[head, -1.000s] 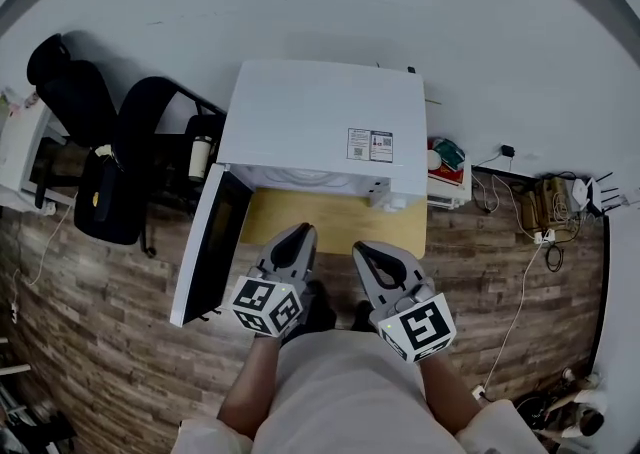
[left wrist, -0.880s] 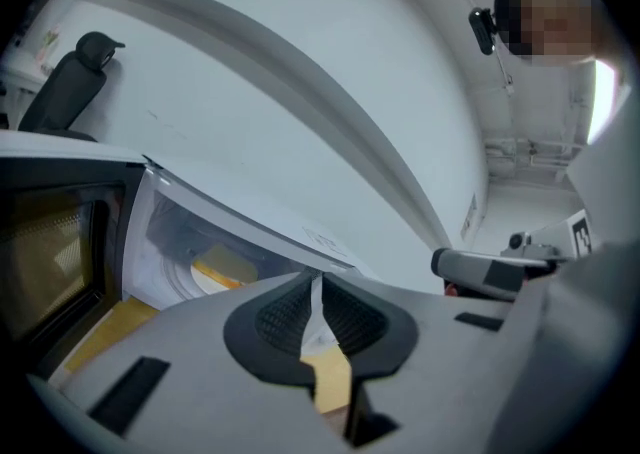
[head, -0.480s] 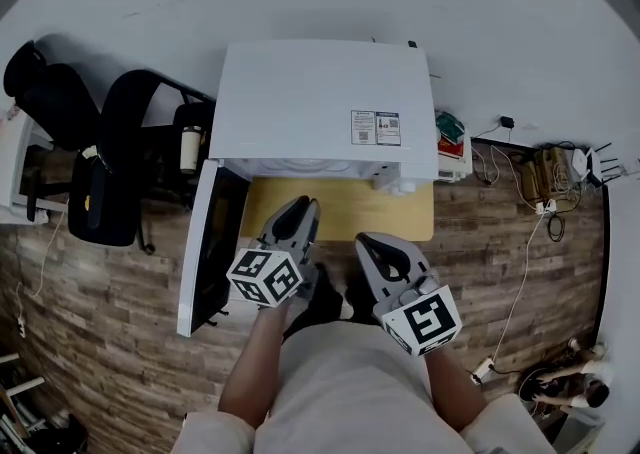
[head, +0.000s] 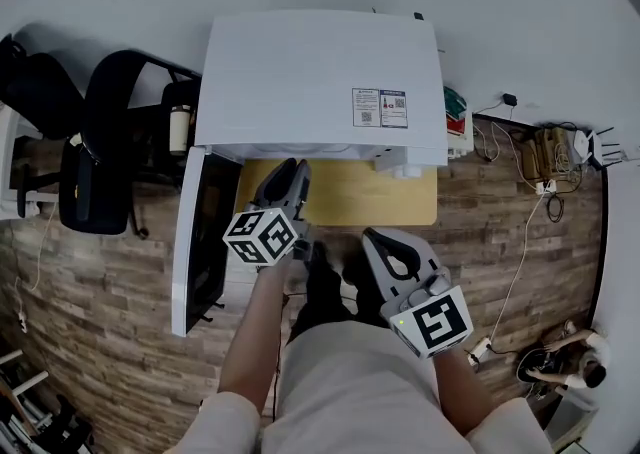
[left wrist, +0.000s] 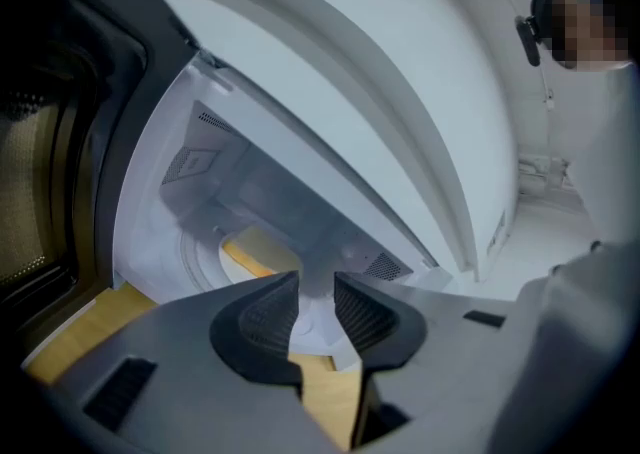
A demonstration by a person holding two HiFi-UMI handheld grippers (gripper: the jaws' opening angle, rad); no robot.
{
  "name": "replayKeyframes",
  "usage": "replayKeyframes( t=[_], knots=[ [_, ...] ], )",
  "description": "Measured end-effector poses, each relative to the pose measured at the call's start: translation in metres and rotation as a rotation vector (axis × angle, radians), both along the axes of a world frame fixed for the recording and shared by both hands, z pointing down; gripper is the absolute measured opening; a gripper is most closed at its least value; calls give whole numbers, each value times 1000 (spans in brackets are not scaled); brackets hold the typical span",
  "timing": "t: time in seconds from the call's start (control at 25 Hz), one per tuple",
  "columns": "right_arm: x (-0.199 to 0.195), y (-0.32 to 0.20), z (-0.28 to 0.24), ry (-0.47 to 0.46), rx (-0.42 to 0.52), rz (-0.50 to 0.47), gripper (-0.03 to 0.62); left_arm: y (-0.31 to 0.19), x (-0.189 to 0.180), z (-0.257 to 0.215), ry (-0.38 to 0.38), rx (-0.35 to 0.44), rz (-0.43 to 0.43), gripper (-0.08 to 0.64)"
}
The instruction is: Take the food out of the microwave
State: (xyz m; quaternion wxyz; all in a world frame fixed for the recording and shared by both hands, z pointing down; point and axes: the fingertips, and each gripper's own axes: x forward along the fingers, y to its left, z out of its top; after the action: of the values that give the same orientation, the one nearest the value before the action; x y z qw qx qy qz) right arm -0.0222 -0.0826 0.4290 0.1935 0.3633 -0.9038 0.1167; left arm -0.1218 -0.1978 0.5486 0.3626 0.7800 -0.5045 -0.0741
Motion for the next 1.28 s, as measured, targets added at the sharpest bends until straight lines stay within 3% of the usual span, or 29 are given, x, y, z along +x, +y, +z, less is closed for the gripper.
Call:
replayKeyframes(
  t=[0.28,0.68,1.0,1.28],
  knots=[
    [6,15,16,4,-52,19,-2,-23,-3,42,-27,-71,-27,110],
    [30,22,24,8,-82,68,-2,-44,0,75,-5,-148,-68,130],
    [36,16,25,-1,-81,75,-2,-55,-6,82,130,-209,-165,144],
    [37,15,24,1,-86,65,-2,-61,-22,86,417,-286,-283,158]
  ],
)
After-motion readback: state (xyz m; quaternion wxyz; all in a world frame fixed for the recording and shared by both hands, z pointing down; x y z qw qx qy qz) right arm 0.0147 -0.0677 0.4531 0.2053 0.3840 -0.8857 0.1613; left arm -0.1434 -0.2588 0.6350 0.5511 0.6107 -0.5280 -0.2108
